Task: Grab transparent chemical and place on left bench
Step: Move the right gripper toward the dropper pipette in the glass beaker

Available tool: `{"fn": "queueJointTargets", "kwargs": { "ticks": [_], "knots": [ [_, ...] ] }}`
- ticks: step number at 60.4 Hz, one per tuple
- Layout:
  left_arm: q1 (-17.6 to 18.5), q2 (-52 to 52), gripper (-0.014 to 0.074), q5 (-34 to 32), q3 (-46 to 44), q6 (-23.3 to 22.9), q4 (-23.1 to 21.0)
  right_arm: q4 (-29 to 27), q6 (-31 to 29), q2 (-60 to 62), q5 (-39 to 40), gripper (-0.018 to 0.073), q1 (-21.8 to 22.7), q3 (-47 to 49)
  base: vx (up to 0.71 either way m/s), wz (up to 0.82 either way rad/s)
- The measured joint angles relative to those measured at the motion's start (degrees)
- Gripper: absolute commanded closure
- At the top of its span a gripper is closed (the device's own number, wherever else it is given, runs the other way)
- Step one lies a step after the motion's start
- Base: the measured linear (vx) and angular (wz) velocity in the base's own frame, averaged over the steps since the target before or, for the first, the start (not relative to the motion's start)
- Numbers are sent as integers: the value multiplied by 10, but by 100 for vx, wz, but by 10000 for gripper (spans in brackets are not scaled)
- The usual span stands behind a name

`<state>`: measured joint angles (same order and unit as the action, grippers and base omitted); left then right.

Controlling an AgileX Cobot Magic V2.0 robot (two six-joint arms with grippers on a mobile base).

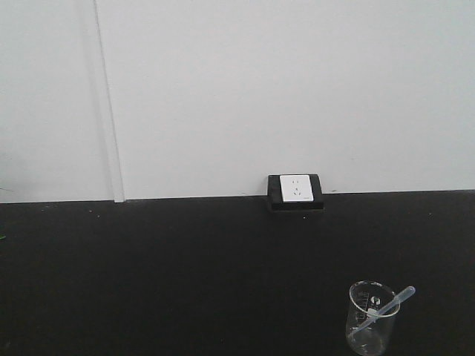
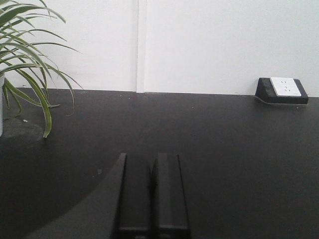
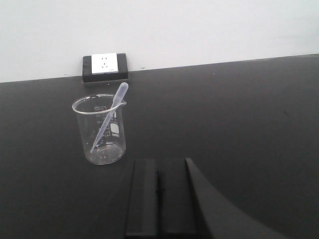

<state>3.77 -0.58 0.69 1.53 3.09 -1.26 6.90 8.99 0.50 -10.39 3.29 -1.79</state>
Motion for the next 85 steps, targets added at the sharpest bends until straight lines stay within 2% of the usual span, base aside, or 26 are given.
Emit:
{"fn": "queueJointTargets", "kwargs": {
  "ticks": [59,70,78,85],
  "knots": [
    [0,0,600,0,0,0,0,1,0,0,1,566,0,0,0,0],
    [0,0,600,0,0,0,0,4,-7,0,44,566,0,0,0,0],
    [0,0,600,0,0,0,0,4,-11,-1,146,564,0,2,0,0],
    [0,0,600,0,0,0,0,4,-13,-38,149,564,0,56,0,0]
  ]
}}
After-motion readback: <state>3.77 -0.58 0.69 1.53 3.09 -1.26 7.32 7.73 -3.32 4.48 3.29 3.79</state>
